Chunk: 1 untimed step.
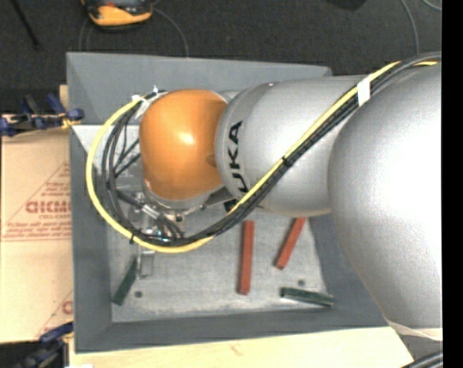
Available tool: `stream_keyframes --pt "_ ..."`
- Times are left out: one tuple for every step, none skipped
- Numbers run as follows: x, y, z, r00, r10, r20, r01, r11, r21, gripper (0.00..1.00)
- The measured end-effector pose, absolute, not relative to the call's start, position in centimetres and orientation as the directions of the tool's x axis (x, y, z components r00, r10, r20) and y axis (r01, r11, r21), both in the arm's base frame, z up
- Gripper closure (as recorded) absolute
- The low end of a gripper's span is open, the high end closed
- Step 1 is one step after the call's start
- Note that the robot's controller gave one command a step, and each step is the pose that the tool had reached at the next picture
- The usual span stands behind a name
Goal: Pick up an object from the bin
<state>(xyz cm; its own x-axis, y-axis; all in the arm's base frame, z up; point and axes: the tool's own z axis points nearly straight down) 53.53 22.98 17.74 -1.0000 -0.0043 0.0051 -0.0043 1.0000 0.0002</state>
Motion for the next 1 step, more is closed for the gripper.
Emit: stream_keyframes --pt "53.76 22.87 18.2 -1.0 0.0 -0.003 0.0 1.0 0.002 0.0"
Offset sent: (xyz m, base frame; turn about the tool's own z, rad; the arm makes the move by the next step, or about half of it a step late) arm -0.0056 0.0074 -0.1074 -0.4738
